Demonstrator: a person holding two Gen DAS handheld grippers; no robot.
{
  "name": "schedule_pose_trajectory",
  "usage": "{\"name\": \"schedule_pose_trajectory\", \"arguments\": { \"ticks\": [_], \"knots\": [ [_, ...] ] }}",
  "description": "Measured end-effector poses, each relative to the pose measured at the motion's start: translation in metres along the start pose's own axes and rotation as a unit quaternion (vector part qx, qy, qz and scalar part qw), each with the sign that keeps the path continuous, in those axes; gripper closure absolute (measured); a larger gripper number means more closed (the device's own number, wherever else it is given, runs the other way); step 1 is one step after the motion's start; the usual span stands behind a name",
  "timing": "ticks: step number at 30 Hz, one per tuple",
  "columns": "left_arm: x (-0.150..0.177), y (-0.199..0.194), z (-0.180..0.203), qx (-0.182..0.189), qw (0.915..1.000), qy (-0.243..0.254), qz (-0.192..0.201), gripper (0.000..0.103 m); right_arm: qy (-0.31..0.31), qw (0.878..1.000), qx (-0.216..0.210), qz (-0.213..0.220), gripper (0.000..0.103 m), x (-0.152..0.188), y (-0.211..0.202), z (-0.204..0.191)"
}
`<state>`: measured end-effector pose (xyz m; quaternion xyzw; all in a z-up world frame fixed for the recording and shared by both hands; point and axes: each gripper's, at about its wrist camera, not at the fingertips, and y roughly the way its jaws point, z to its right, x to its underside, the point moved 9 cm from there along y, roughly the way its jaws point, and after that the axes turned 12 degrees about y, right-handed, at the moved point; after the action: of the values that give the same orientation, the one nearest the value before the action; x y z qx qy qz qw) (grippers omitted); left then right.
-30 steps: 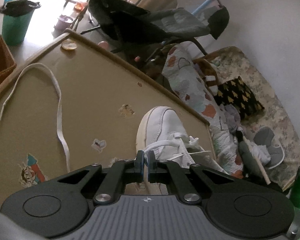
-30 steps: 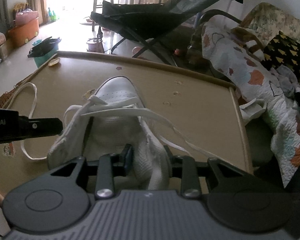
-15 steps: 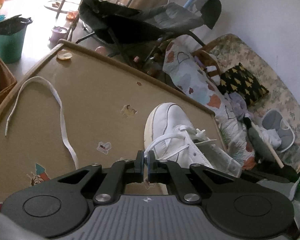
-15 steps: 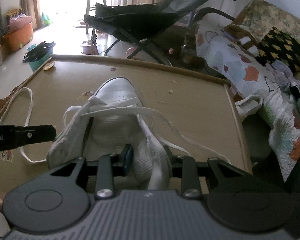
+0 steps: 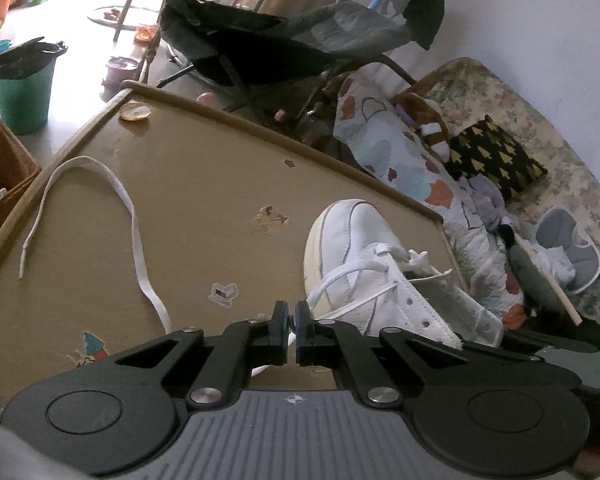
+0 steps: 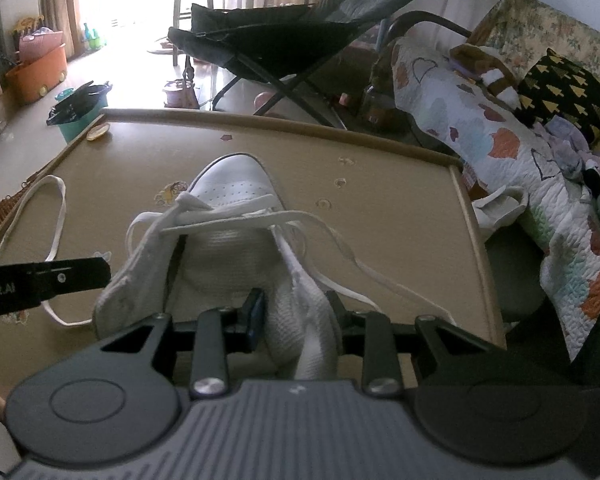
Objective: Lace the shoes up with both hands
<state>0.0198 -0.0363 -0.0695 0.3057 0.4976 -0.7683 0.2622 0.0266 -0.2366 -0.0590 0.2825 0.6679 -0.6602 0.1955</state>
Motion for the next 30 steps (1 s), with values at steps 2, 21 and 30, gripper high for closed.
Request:
{"name": "schedule_pose_trajectory", "arguments": {
  "ticks": [2, 21, 30],
  "knots": [
    [0.000, 0.000, -0.002, -0.001, 1.0000, -0.002, -0.001, 0.099, 0.003, 1.000, -0.001, -0.001, 0.073, 0.000, 0.000, 0.001],
    [-0.008, 0.012, -0.016, 0.001, 0.9998, -0.019, 0.010, 0.099, 0.018, 1.000, 0.009, 0.009, 0.073, -0.017, 0.016, -0.002],
    [-0.016, 0.022, -0.024, 0.005, 0.9995, -0.025, 0.016, 0.099, 0.020, 0.999, 0.029, 0.010, 0.073, -0.035, 0.034, -0.007]
  ]
}}
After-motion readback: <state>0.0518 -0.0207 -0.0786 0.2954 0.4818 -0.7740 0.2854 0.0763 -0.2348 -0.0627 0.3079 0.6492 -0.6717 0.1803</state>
